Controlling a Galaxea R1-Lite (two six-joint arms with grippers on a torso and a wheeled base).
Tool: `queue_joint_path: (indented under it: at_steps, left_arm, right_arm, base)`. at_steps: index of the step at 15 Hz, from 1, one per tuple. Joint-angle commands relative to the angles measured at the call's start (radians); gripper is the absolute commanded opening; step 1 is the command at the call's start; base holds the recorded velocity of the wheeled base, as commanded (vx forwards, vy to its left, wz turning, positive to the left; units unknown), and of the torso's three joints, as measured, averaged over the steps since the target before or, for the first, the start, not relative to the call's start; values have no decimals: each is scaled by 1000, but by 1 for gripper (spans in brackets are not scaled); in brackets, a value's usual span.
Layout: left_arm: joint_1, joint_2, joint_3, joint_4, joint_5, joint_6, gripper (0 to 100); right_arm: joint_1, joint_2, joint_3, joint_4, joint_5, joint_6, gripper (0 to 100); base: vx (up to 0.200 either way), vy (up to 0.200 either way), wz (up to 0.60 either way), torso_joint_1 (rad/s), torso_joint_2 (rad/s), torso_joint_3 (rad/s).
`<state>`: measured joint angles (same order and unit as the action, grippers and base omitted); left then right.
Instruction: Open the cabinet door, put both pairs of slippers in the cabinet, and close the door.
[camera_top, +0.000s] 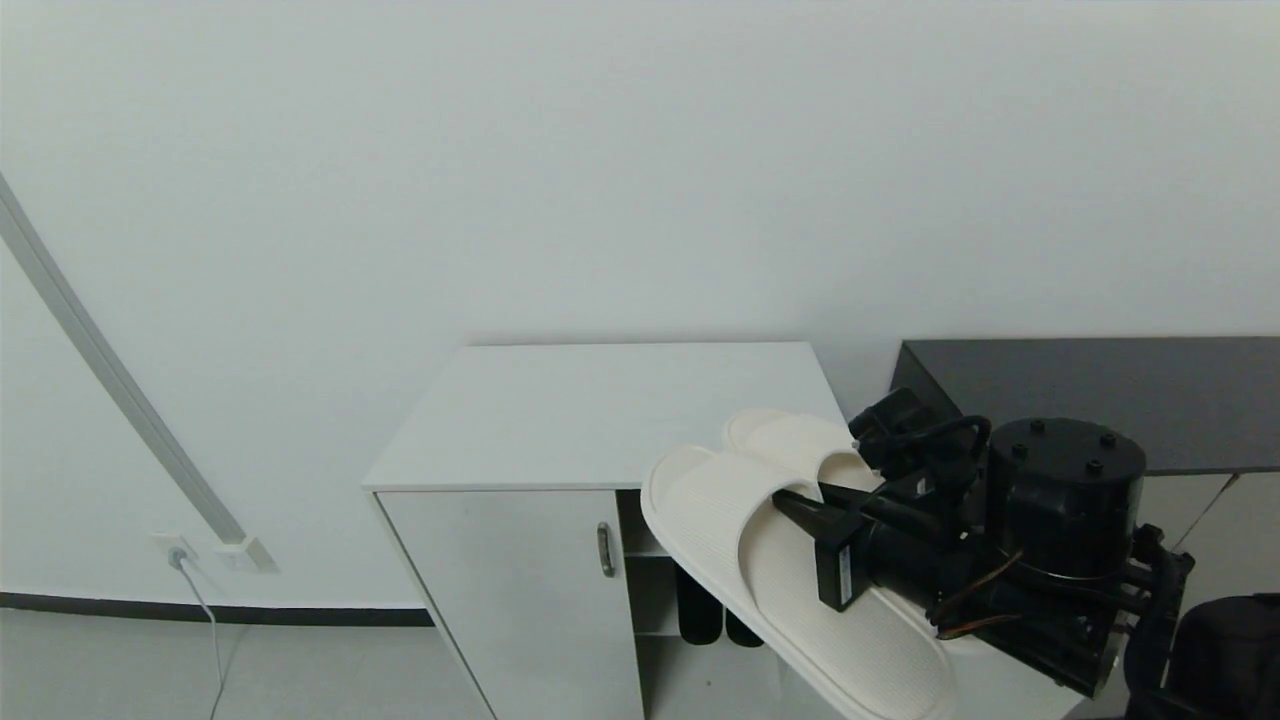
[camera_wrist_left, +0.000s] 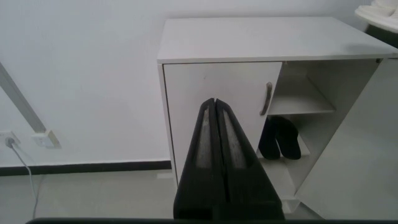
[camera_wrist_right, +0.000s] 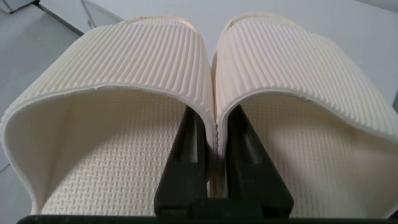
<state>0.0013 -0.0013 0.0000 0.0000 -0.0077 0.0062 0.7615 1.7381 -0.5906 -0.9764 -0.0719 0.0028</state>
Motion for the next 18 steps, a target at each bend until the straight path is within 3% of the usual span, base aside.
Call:
queue_joint_path:
  at_steps: [1,11,18]
  left_arm:
    - [0,1,0,0,0,0,0]
    - [0,1,0,0,2,0,0]
    - [0,1,0,0,0,1,0]
  right_arm:
    - [7,0,6,-7,0,-7,0]
    - [9,5,28,-30,-2,-12,0]
    - [9,8,35,-36,0,-15,0]
  base:
    - [0,0,0,0,0,0]
    - [0,0,0,-155,353,195]
    - [0,0,0,-223,530,309]
